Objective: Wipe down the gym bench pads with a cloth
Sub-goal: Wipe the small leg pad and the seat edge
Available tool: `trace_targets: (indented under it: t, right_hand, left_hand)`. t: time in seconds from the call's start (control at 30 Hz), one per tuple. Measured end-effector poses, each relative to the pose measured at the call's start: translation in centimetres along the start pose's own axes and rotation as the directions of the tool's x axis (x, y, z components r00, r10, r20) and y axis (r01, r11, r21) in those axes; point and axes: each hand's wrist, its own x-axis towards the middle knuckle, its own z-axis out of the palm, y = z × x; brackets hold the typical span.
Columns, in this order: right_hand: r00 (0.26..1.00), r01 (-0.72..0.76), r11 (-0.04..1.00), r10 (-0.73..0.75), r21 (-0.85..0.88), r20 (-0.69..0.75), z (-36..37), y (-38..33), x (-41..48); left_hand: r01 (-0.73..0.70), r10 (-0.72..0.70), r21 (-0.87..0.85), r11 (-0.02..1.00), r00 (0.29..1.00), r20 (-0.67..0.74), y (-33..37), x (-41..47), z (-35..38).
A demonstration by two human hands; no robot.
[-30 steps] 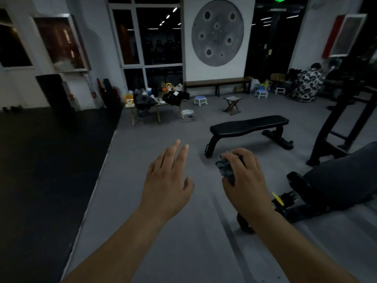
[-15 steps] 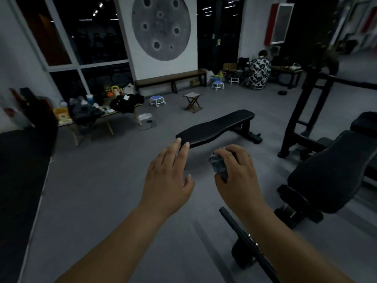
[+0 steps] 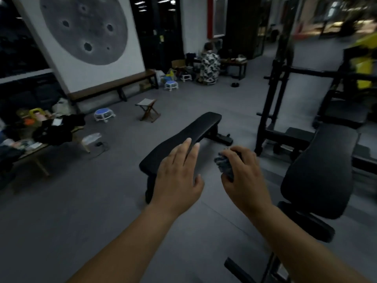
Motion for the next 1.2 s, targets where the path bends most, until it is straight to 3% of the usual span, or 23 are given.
trace_targets:
  t: [0.27, 0.73, 1.03, 1.2]
  right_hand:
    - [0.967, -0.241, 0.96, 0.225, -0.14, -0.122, 5.7, 7.2, 10.1]
    - [0.792, -0.599, 0.759, 0.513, -0.256, -0.331, 11.2, 32.4, 27.4]
    - [0.659, -0.739, 0.594, 0.539, -0.317, -0.525, 14.1, 46.3, 40.1]
    - [0.555, -0.826, 0.475, 0.593, -0.304, -0.583, 14.0, 53.1, 43.9]
  left_hand:
    - [-0.267, 0.282, -0.134, 0.954, 0.954, 0.106, -3.7, 18.2, 7.8]
    - [-0.55, 0.622, -0.335, 0.765, 0.767, 0.161, 3.3, 50.7, 27.0]
    - [-0.719, 0.805, -0.405, 0.565, 0.588, 0.08, 8.9, 72.8, 37.2]
    - [-0.793, 0.892, -0.43, 0.431, 0.447, 0.07, 14.0, 81.9, 41.8]
